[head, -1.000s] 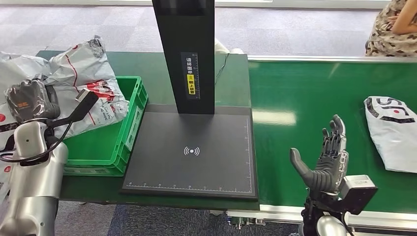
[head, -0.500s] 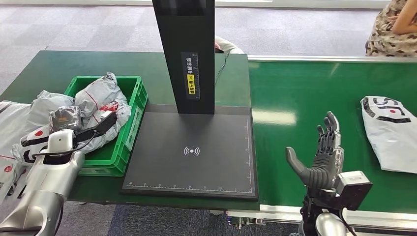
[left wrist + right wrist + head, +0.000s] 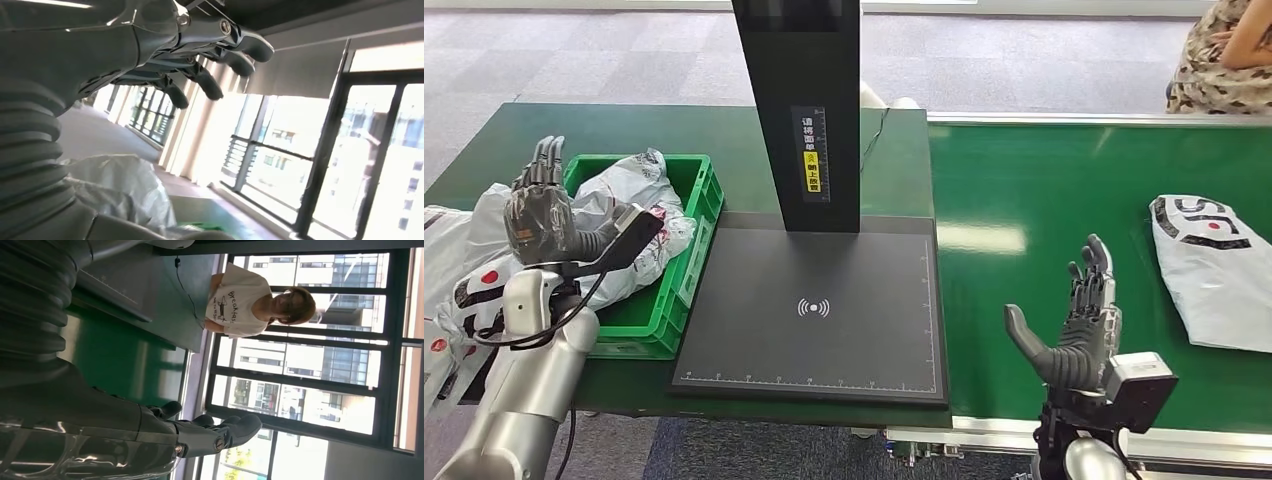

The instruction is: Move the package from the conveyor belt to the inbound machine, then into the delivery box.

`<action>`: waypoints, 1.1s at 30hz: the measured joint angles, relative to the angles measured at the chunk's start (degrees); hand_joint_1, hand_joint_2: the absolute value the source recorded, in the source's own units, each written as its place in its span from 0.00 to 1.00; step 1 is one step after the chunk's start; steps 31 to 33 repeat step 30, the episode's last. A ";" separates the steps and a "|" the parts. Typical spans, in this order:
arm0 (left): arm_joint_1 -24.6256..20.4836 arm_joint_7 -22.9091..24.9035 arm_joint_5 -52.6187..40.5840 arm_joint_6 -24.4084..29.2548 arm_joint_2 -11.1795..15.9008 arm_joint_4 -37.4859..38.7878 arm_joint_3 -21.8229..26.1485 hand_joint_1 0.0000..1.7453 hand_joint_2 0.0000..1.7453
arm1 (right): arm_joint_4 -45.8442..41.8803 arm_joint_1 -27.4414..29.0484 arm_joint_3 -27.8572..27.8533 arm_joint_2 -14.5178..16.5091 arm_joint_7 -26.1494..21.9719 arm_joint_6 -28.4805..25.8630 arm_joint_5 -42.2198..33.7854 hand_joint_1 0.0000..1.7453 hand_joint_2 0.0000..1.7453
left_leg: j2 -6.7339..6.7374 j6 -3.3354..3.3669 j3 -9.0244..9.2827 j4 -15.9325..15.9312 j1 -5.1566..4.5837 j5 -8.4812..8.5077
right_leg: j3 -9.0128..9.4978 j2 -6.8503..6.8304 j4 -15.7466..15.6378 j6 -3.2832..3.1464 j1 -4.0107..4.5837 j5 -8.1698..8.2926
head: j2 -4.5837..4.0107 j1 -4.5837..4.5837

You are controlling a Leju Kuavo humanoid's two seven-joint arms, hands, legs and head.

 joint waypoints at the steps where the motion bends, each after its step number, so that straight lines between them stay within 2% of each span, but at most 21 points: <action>1: 1.11 -1.71 1.69 0.87 -0.41 -2.22 0.14 0.00 0.00 | 0.00 0.06 0.01 0.00 -0.09 -0.22 -0.14 0.00 1.00 | 0.00 0.00 0.00 0.00 0.00 -0.01 | 0.00 0.00 -0.01 0.01 0.00 -0.01 | 0.00 -0.01; 5: 6.60 -8.96 10.31 1.61 -2.97 -11.46 0.24 0.00 0.00 | 0.00 0.19 0.01 -0.01 -0.40 -0.85 -0.83 0.00 1.00 | 0.01 0.00 0.00 0.00 0.00 -0.02 | -0.02 0.03 -0.02 0.02 0.00 -0.02 | 0.00 0.00; 7: 9.00 -13.27 20.16 -1.02 -4.36 -15.55 -0.20 0.00 0.00 | 0.00 0.23 0.02 -0.05 -0.55 -0.36 -0.91 0.00 1.00 | 0.03 0.00 0.00 0.00 0.00 -0.03 | -0.04 0.05 -0.03 0.02 0.00 -0.02 | 0.00 -0.01; 11: 11.88 -20.78 44.47 -16.82 -6.65 -20.01 -2.99 0.00 0.00 | 0.32 -0.37 0.68 -0.52 0.24 4.69 -0.95 0.00 1.00 | -0.01 0.00 -0.03 0.00 0.00 -0.03 | -0.02 -0.03 -0.03 0.02 0.00 -0.02 | 0.00 0.01; 15: 13.12 -23.84 60.16 -30.51 -9.31 -20.01 -6.23 0.00 0.00 | 2.64 -2.84 2.53 -1.20 4.29 12.75 -2.94 0.00 1.00 | 0.04 0.01 -0.02 0.00 0.00 -0.02 | -0.03 0.02 -0.02 -0.02 0.00 0.03 | 0.00 0.00; 19: 13.53 -23.83 68.13 -37.15 -12.19 -17.78 -9.22 0.00 1.00 | 6.48 -5.76 4.57 -2.02 8.66 17.13 -5.05 0.00 1.00 | -0.01 0.03 -0.02 0.01 0.00 0.01 | -0.01 -0.03 -0.02 -0.01 0.00 0.04 | 0.00 0.00; 25: 12.22 -20.03 77.80 -38.14 -16.10 -11.27 -9.90 0.00 1.00 | 12.48 -9.23 6.50 -2.80 12.05 18.06 -6.33 0.00 1.00 | -0.01 0.02 -0.02 0.02 0.00 0.01 | -0.02 -0.02 -0.01 -0.01 0.00 0.05 | 0.00 0.00; 29: 10.85 -19.79 80.50 -38.59 -16.97 -7.67 -9.68 0.00 1.00 | 15.13 -11.24 7.33 -2.98 12.30 17.02 -6.75 0.00 1.00 | 0.00 0.01 -0.02 0.02 0.01 0.02 | -0.03 -0.02 0.01 -0.02 0.01 0.05 | 0.01 0.00; 33: 10.71 -19.78 80.67 -38.69 -17.02 -7.35 -9.66 0.00 1.00 | 15.37 -11.47 7.38 -2.99 12.31 16.83 -6.75 0.00 1.00 | 0.00 0.01 -0.02 0.02 0.01 0.02 | -0.03 -0.01 0.01 -0.02 0.01 0.05 | 0.01 0.00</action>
